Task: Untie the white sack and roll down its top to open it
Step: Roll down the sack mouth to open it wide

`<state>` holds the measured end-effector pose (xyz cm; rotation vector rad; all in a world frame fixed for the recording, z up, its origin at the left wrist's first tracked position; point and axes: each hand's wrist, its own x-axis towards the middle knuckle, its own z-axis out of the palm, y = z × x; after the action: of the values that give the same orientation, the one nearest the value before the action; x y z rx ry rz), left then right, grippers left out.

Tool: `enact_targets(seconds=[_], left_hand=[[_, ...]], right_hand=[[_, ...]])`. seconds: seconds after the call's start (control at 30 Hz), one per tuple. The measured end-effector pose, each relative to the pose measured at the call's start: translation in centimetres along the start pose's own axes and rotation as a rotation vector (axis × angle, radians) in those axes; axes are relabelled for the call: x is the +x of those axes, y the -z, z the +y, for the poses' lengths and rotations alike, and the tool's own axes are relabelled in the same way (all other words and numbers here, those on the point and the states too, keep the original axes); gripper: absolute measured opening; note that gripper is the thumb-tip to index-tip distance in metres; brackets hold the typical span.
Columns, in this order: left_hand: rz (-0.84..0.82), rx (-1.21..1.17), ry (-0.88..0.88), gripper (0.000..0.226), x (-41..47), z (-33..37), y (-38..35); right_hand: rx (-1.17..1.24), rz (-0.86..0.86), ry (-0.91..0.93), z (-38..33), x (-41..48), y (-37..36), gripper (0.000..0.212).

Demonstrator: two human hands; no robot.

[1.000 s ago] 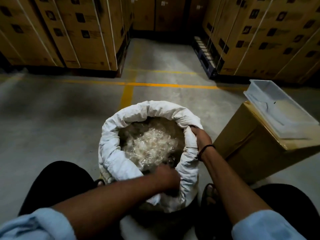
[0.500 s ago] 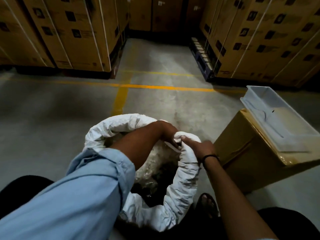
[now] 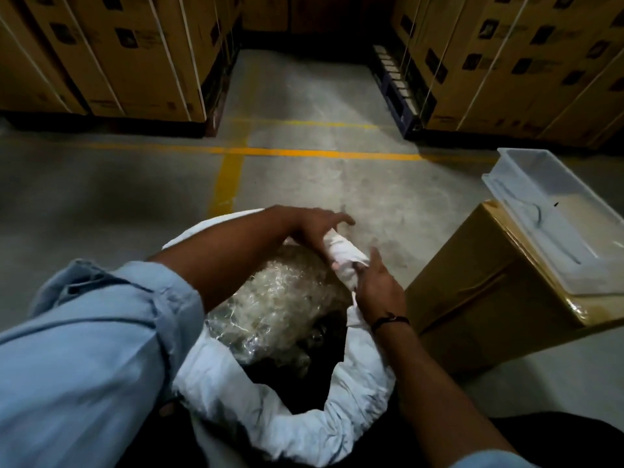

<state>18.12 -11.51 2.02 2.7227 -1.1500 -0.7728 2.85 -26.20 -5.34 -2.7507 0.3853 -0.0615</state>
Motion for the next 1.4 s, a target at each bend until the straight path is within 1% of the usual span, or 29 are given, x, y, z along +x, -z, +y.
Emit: enact_targets(seconds=[0.03, 0.07, 0.13, 0.2, 0.23, 0.27, 0.33, 0.4, 0.43, 0.5, 0.53, 0.57, 0.6, 0.63, 0.67, 0.7, 0.77, 0.83, 0.87, 0.93, 1.0, 1.07, 1.13, 1.17, 1.23, 1.27, 1.3, 1.37, 1.4], left_hand=[[0.061, 0.125, 0.033, 0.110, -1.7, -0.6, -0.6], [0.109, 0.174, 0.081, 0.104, -2.5, -2.1, -1.2], [0.187, 0.129, 0.169, 0.090, -4.0, -5.2, -2.1], [0.234, -0.012, 0.229, 0.095, -4.7, -7.3, -3.6], [0.221, -0.118, 0.221, 0.095, -4.7, -7.4, -4.3], [0.186, -0.217, 0.227, 0.087, -4.8, -7.1, -4.6], [0.097, -0.419, 0.291, 0.067, -3.9, -6.2, -4.5], [0.086, -0.615, 0.376, 0.061, -3.5, -6.7, -4.1], [0.101, -0.700, 0.388, 0.056, -3.1, -7.4, -4.1], [0.121, -0.901, 0.418, 0.045, -3.0, -8.4, -4.3], [0.133, -0.973, 0.400, 0.039, -2.9, -8.8, -4.4], [0.174, -0.983, 0.380, 0.035, -2.5, -9.2, -4.5], [0.209, -0.967, 0.363, 0.036, -2.0, -9.6, -4.9], [0.242, -0.918, 0.369, 0.042, -1.6, -9.9, -5.3], [0.271, -0.879, 0.399, 0.053, -1.3, -10.3, -5.7], [0.338, -0.726, 0.415, 0.064, -1.1, -10.6, -6.0], [0.568, -0.216, 0.319, 0.072, -2.1, -10.2, -6.5], [0.760, 0.317, 0.148, 0.066, -3.3, -10.4, -8.0], [0.776, 0.467, 0.100, 0.064, -4.1, -10.5, -8.9], [0.749, 0.618, 0.077, 0.068, -5.2, -11.3, -11.3], [0.704, 0.630, 0.142, 0.072, -6.2, -12.1, -13.1], [0.663, 0.511, 0.238, 0.070, -6.5, -12.0, -13.2], [0.595, 0.205, 0.334, 0.067, -6.1, -11.4, -11.5], [0.520, 0.017, 0.377, 0.070, -5.8, -11.5, -10.7], [0.368, -0.393, 0.376, 0.097, -5.6, -12.8, -9.1], [0.301, -0.568, 0.382, 0.110, -5.8, -13.6, -8.3], [0.233, -0.693, 0.394, 0.113, -6.0, -14.3, -7.6], [0.137, -0.785, 0.396, 0.100, -5.6, -15.4, -7.4], [0.161, -0.751, 0.385, 0.095, -5.4, -15.3, -7.3]], right_hand=[[0.045, 0.000, -0.040, 0.0, 0.4, 0.4, 0.052], [0.118, -0.012, -0.076, 0.1, 1.0, 0.8, 0.048], [0.268, -0.066, -0.117, 0.8, 2.4, 1.5, 0.044], [0.323, -0.182, -0.107, 1.8, 3.0, 2.0, 0.039], [0.278, -0.245, -0.093, 2.3, 3.1, 2.0, 0.037], [0.276, -0.304, -0.128, 2.7, 3.0, 1.9, 0.037], [0.350, -0.336, -0.261, 3.2, 2.9, 1.4, 0.038], [0.261, -0.377, -0.274, 2.5, 3.1, 0.5, 0.037], [0.199, -0.288, -0.295, 2.0, 3.5, -0.2, 0.037], [0.131, 0.019, -0.288, -0.3, 3.6, -0.2, 0.042], [0.060, 0.171, -0.184, -1.8, 3.3, -0.3, 0.047], [-0.033, 0.233, -0.063, -3.4, 3.1, -0.8, 0.053], [-0.087, 0.220, 0.030, -4.8, 2.8, -1.5, 0.059], [-0.111, 0.169, 0.097, -5.9, 2.9, -2.5, 0.065], [-0.141, 0.118, 0.108, -6.5, 2.9, -3.8, 0.070], [-0.167, 0.074, 0.084, -6.4, 3.1, -5.0, 0.070], [-0.208, 0.084, 0.069, -5.3, 4.1, -6.7, 0.061], [-0.219, 0.151, 0.047, -4.0, 5.0, -7.3, 0.052], [-0.224, 0.159, 0.033, -3.7, 5.3, -7.2, 0.050], [-0.222, 0.164, 0.051, -3.3, 6.1, -6.9, 0.046], [-0.201, 0.117, 0.105, -3.5, 6.6, -6.4, 0.036], [-0.144, 0.066, 0.150, -3.5, 7.3, -6.0, 0.026], [0.011, -0.066, 0.138, -3.0, 8.4, -5.1, 0.030], [0.102, -0.168, 0.129, -2.5, 9.0, -4.4, 0.036], [0.145, -0.363, 0.215, -1.9, 9.6, -1.6, 0.050], [0.077, -0.437, 0.271, -1.7, 9.5, -0.3, 0.054], [-0.004, -0.497, 0.298, -1.4, 9.6, 0.5, 0.053], [-0.031, -0.530, 0.250, -0.3, 9.7, 0.6, 0.043], [-0.004, -0.492, 0.215, 0.0, 9.7, 0.0, 0.044]])
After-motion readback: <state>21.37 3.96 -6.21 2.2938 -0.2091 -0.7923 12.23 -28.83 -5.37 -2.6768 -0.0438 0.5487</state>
